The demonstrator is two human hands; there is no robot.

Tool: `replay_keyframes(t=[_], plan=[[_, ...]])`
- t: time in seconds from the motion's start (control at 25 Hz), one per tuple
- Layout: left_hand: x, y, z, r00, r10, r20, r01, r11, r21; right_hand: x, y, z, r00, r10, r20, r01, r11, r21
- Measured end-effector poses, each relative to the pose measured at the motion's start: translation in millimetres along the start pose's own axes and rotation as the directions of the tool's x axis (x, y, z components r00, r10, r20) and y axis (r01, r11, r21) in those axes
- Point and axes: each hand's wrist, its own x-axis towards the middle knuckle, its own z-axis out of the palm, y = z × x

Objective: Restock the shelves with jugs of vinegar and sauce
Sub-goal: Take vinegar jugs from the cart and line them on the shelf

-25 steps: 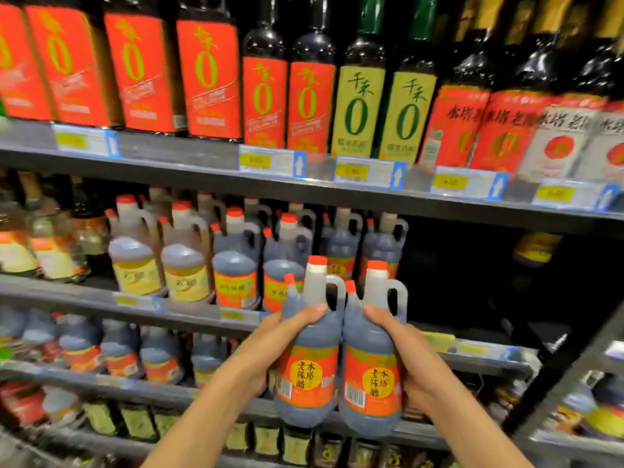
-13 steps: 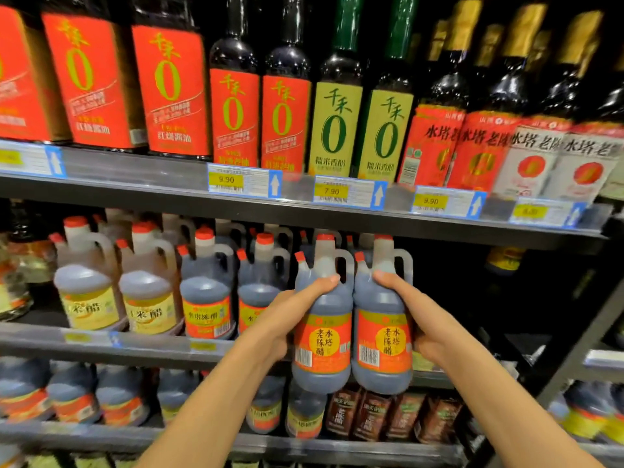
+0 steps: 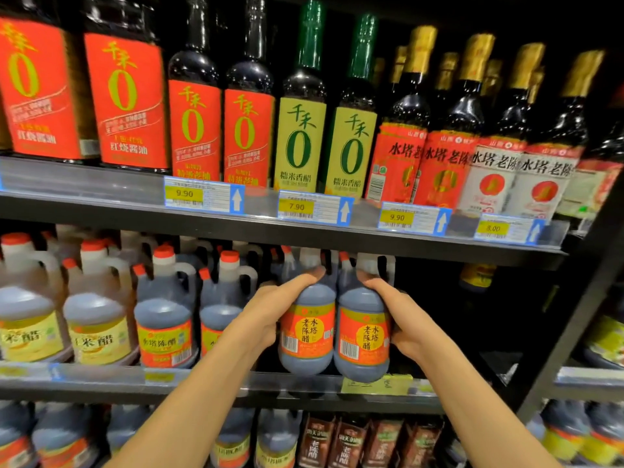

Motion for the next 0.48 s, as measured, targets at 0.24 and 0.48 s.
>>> replay_keyframes(t=[0.24,0.48], plan=[[16.1,-14.2,-1.1,0.993,0.117,-0.019,-0.117,0.993,-0.010,15.5,24.3,7.9,0.990,-0.142,-0.012,0.142,0.985,0.101],[23.9,-35.1,-1.1,0.991,0.121,-0.056,-0.122,0.992,-0.027,29.3,54.3,12.8,0.980,-0.177,-0.095,0.188,0.976,0.113]])
